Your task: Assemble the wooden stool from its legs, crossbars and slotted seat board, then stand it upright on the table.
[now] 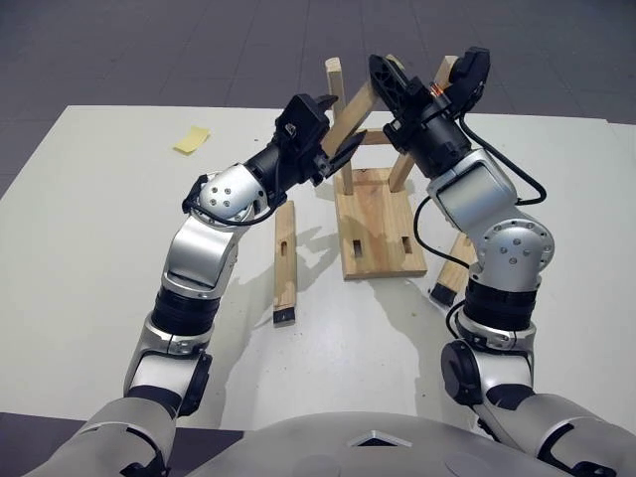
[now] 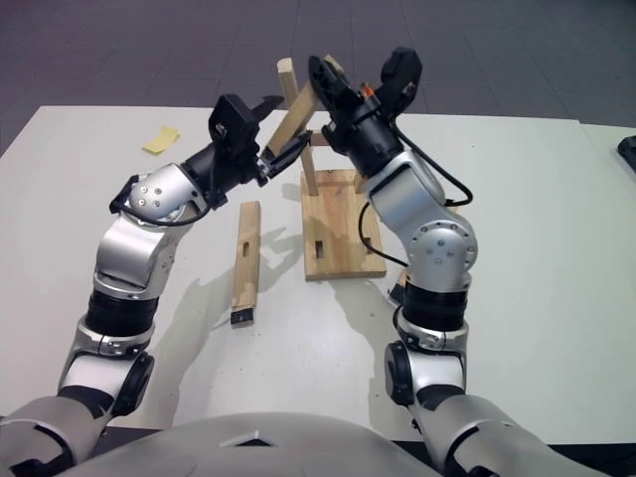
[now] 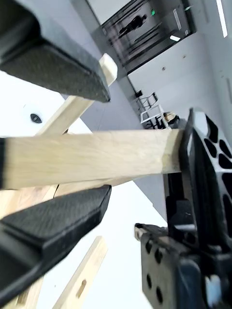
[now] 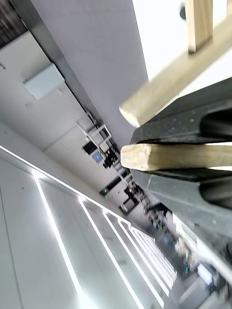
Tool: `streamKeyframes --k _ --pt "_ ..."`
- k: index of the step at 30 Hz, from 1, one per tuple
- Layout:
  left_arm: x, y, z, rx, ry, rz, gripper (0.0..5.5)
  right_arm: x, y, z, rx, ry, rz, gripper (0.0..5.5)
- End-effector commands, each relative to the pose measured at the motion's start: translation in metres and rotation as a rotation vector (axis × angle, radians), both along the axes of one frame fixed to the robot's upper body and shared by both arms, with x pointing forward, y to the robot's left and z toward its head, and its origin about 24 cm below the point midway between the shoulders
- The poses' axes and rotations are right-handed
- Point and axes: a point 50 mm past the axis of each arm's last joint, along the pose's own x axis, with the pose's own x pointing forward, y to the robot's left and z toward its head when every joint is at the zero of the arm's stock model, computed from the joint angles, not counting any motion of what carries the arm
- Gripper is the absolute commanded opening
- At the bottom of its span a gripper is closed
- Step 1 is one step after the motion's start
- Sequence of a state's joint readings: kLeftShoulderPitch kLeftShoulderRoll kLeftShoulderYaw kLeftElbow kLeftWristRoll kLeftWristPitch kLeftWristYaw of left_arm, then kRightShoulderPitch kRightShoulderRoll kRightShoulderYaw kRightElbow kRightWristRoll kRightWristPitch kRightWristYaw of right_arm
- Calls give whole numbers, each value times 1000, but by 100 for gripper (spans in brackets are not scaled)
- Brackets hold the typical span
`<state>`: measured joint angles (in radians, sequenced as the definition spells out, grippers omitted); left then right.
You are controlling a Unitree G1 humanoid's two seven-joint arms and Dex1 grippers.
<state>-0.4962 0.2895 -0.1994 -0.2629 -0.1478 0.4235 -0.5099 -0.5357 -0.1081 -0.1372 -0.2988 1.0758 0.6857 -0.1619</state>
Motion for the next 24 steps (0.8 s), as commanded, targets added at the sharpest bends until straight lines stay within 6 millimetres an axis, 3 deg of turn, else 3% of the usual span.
streamKeyframes --k 1,3,4,8,11,17,24 --pt "-13 31 -25 75 111 75 398 -7 -27 -7 -37 5 -89 42" --pt "-13 63 -38 84 163 232 435 -13 -53 -16 -35 49 -191 42" --pt "-11 76 -39 71 164 307 456 -18 -69 -20 -113 44 -301 42" --pt "5 104 -30 -168 155 589 526 -41 -101 -29 -408 0 -581 42" --pt "10 107 -34 -277 169 698 540 -55 -106 -38 -468 1 -623 42" --pt "11 112 -43 -482 201 887 540 -67 -124 -56 -361 122 -734 42" --pt "19 106 -42 -627 203 950 540 -71 -135 -92 -230 295 -836 42"
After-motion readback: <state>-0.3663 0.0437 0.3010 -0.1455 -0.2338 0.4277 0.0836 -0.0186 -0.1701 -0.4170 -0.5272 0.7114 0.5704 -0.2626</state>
